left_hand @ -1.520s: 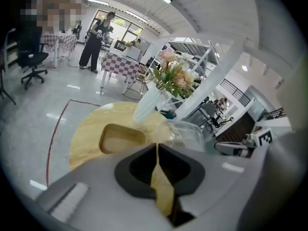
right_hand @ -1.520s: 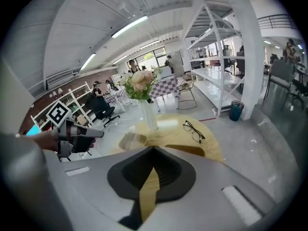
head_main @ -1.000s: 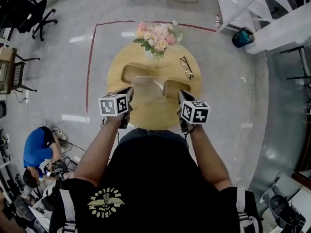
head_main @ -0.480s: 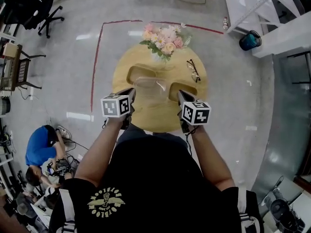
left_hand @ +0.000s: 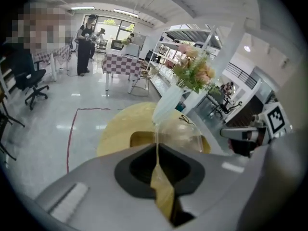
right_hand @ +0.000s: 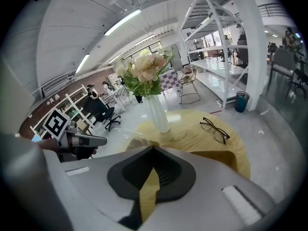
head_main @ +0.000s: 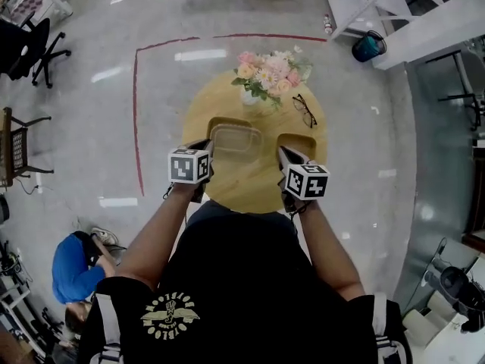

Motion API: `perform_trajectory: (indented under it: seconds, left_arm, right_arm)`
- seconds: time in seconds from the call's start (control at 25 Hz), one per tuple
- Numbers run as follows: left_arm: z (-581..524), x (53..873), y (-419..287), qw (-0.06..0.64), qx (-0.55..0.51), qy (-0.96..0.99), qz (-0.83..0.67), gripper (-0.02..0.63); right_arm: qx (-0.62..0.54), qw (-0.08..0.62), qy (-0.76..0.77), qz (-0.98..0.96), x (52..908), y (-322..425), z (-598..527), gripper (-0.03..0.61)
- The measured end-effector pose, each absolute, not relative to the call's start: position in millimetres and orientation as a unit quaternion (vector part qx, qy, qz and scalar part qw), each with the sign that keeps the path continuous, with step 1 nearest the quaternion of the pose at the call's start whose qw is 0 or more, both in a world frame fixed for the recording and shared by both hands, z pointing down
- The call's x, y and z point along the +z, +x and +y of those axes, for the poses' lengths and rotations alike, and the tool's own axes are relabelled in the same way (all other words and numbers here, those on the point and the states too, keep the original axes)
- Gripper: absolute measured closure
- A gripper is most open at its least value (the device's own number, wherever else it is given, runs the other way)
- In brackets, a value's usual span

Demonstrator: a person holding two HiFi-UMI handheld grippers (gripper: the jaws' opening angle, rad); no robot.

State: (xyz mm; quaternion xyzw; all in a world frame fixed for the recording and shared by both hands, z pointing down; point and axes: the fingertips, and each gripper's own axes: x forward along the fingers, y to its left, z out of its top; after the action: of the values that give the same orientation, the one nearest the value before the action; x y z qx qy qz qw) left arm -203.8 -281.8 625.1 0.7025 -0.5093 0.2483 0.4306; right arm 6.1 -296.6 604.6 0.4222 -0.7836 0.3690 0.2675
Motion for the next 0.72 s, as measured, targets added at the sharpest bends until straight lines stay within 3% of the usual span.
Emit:
perform_trajectory:
  seconds: [0.4, 0.72]
  left_arm:
    - [-294.6, 661.4, -231.2, 0.473, 0.241, 0.704, -0.472, 0.598]
    - [-303.7, 689.1, -235.5, 0.500, 0.247, 0.677, -0.480, 0.600]
  right_arm:
    - [0.374, 0.259, 0.459, -0.763, 590.5, -37.0, -278.6, 0.578]
    - [0.381, 0.256, 0.471, -0.753, 600.9, -25.6, -269.9, 0.578]
